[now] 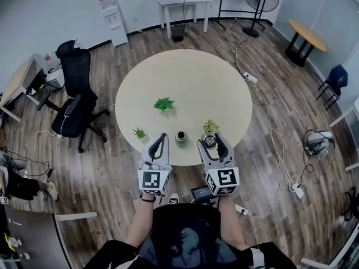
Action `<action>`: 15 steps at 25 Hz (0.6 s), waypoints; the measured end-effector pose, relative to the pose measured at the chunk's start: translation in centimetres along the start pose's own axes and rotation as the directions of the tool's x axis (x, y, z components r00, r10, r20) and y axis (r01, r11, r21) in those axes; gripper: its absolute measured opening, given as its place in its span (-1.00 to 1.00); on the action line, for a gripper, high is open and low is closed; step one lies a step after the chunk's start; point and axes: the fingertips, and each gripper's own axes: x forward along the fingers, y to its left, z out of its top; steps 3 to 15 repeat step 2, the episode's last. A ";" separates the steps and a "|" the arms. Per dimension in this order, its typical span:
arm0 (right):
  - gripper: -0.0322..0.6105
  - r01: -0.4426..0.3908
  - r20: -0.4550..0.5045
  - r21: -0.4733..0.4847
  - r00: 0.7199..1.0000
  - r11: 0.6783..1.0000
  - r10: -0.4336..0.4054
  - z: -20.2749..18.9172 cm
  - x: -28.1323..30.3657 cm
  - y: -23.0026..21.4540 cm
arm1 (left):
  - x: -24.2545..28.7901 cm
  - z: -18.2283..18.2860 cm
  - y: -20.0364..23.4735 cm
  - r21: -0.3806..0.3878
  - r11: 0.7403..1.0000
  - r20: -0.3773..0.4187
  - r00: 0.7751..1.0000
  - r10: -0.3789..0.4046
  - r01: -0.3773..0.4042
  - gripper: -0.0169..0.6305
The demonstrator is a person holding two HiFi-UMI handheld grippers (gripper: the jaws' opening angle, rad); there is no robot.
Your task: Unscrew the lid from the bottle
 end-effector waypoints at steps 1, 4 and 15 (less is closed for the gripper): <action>-0.08 0.001 0.000 0.001 1.000 1.000 -0.001 0.1 -0.1 0.1 | -0.1 0.1 0.1 0.000 1.000 0.001 1.000 0.000 0.000 -0.94; -0.08 0.002 0.001 0.001 1.000 1.000 -0.002 0.1 -0.1 0.1 | -0.2 0.2 0.1 0.001 1.000 0.002 1.000 0.000 0.000 -0.94; -0.08 0.002 0.001 0.001 1.000 1.000 -0.002 0.1 -0.1 0.1 | -0.2 0.2 0.1 0.001 1.000 0.002 1.000 0.000 0.000 -0.94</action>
